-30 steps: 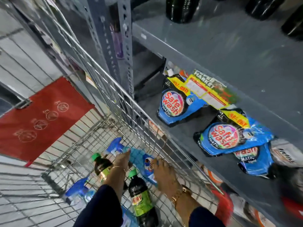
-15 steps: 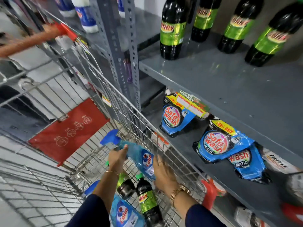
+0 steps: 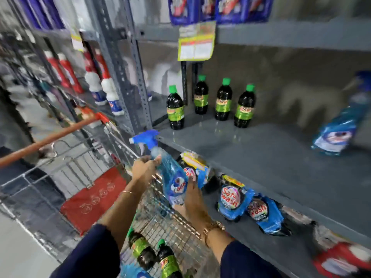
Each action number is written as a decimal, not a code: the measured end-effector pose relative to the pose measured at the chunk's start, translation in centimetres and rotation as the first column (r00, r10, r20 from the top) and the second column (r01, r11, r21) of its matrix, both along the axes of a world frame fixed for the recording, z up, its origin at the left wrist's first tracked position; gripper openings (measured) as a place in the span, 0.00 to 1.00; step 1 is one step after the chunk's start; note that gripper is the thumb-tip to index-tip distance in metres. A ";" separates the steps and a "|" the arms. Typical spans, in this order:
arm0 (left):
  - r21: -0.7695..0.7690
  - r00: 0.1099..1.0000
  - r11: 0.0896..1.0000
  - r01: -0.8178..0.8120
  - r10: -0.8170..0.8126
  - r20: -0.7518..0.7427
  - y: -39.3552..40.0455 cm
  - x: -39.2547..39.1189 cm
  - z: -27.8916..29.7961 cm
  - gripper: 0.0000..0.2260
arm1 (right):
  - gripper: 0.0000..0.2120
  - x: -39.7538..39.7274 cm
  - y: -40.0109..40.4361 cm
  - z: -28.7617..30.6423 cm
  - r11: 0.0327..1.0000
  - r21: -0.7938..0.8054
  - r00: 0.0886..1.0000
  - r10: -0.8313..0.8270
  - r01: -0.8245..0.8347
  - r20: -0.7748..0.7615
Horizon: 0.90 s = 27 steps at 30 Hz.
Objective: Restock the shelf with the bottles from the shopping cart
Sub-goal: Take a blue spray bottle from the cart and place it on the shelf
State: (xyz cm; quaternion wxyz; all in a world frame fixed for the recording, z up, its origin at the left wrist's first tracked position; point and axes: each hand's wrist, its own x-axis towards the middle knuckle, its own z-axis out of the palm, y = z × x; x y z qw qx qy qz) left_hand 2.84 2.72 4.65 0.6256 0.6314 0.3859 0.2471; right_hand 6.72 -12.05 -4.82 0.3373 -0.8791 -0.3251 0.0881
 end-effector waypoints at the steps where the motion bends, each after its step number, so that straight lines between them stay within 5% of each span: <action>1: 0.000 0.999 1.000 0.006 -0.006 0.039 -1.2 1.1 1.5 0.10 | 0.45 0.7 -0.9 1.3 0.999 0.017 0.999 -0.034 0.034 0.021; 8: 0.092 0.943 0.957 0.274 -0.287 0.170 -11.8 9.3 9.0 0.15 | 0.51 6.2 -10.8 7.6 0.948 0.161 0.954 -0.289 0.273 0.082; 11: 0.154 0.880 0.901 0.405 -0.430 0.201 -17.2 12.3 10.5 0.04 | 0.50 8.7 -16.1 9.0 0.894 0.228 0.907 -0.412 0.385 0.086; 21: 0.264 0.740 0.730 0.630 -0.668 0.079 -32.2 20.3 7.9 0.08 | 0.31 12.7 -29.4 5.7 0.735 0.241 0.761 -0.648 0.634 -0.029; 27: 0.295 0.644 0.638 0.711 -0.760 0.092 -39.9 22.9 7.7 0.14 | 0.37 14.0 -35.8 5.6 0.631 0.256 0.660 -0.750 0.732 -0.038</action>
